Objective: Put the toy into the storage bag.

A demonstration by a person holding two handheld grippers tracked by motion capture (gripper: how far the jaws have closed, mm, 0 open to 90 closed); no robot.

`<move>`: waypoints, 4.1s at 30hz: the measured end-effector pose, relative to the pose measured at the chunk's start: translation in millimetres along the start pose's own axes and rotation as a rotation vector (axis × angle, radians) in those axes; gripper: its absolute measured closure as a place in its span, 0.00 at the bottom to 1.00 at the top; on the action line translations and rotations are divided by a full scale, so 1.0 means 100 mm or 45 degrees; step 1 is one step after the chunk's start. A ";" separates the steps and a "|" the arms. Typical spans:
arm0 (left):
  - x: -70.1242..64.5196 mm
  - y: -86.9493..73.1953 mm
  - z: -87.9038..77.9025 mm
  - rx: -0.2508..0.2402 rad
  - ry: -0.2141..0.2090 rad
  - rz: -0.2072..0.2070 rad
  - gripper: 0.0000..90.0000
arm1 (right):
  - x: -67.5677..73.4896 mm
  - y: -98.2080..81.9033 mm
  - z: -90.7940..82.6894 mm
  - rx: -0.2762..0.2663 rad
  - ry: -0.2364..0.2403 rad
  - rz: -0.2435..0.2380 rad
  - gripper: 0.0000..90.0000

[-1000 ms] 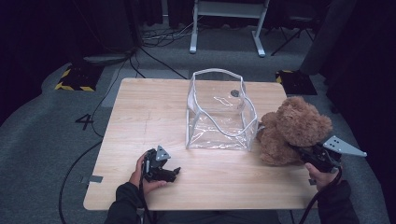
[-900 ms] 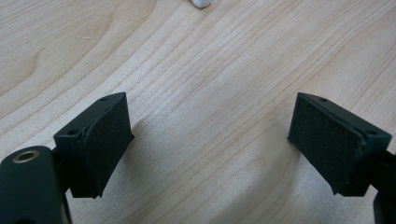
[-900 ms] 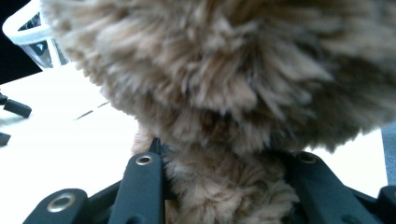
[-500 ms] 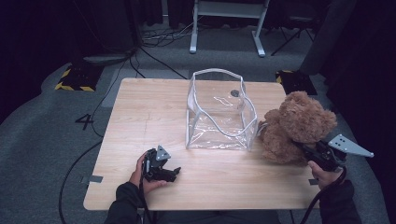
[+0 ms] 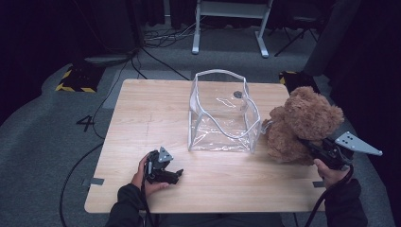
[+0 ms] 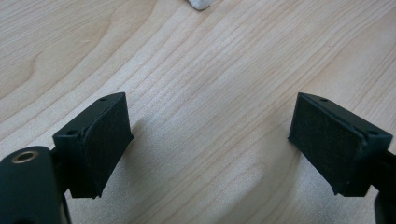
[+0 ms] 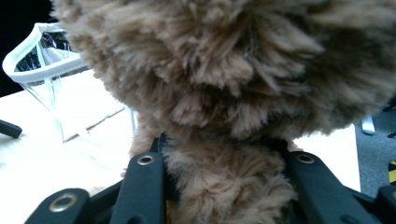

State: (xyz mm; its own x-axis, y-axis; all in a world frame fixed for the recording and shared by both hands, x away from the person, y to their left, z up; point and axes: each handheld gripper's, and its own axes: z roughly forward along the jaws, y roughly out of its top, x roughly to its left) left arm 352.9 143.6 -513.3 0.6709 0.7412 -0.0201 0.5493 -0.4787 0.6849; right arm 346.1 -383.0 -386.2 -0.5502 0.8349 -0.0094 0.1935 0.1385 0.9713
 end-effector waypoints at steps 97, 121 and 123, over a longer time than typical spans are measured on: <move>0.01 0.01 0.01 -0.002 -0.004 0.003 0.14 | 0.68 1.74 0.62 -0.194 0.034 -0.225 0.70; 0.00 0.00 0.01 -0.003 -0.004 0.000 0.14 | 1.16 1.88 0.96 -0.170 0.094 -0.276 0.70; 0.00 0.00 0.01 -0.003 -0.004 0.000 0.14 | 1.18 1.88 0.98 -0.167 0.098 -0.280 0.70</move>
State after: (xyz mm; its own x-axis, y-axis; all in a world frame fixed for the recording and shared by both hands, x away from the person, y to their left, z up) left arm 353.9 143.3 -513.6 0.6728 0.7395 -0.0224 0.5481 -0.4778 0.6865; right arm 397.1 -206.2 -228.1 -0.6287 0.7488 -0.2101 -0.0413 0.2377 0.9705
